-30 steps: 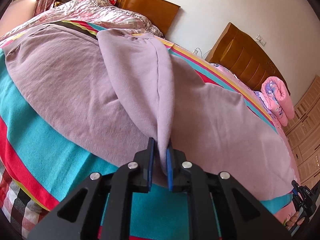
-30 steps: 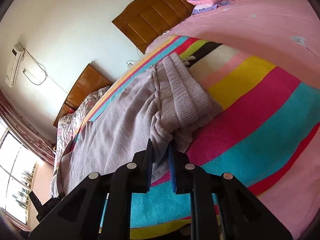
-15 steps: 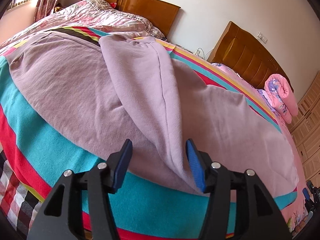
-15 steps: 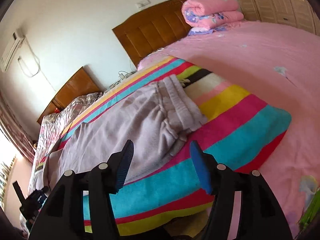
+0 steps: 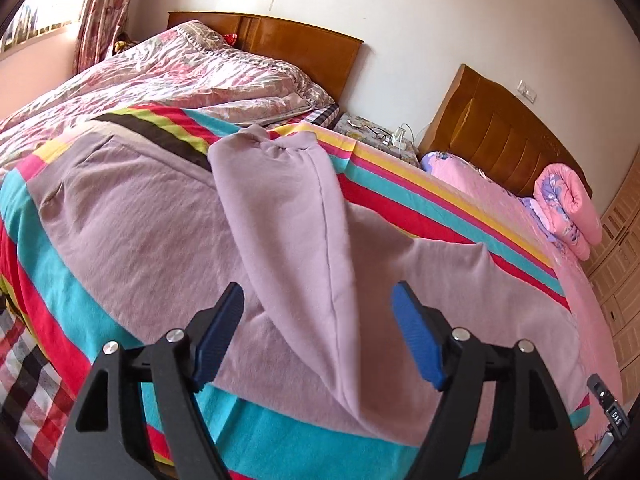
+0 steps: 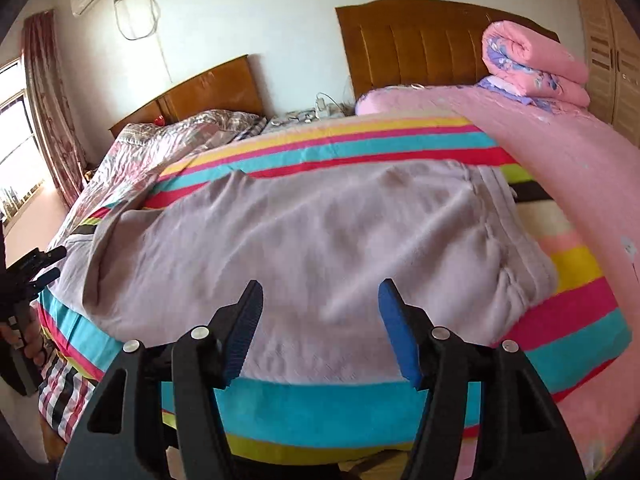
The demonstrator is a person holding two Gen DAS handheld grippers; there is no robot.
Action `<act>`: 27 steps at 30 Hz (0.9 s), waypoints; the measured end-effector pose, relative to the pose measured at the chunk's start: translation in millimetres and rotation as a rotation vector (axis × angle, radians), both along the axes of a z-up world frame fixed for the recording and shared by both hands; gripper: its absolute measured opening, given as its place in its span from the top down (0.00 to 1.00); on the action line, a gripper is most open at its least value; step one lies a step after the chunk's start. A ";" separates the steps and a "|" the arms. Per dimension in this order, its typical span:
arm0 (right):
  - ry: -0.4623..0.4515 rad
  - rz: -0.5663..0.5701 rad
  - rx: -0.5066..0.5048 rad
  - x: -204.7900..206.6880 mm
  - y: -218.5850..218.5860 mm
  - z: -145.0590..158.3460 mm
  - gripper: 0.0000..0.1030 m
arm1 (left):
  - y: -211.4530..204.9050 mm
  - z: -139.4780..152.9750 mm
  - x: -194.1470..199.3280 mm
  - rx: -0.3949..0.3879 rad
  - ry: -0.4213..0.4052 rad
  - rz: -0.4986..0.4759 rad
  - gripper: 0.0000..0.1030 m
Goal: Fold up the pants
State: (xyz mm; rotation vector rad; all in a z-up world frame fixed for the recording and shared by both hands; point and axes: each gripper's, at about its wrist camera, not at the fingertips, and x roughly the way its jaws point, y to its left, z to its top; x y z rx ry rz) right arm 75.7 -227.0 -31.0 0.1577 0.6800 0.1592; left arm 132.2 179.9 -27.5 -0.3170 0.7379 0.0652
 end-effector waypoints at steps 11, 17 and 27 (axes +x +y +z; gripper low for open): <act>0.130 0.292 0.089 124.5 128.3 2.7 0.43 | 6.8 0.4 205.6 0.001 0.295 -0.014 0.21; 0.190 0.422 0.108 144.5 173.5 -12.2 0.43 | 17.6 -50.9 280.7 0.175 0.501 0.030 0.31; 0.208 0.562 0.097 172.9 228.1 -17.9 0.43 | 111.9 -2.2 152.0 -0.021 0.070 0.174 0.94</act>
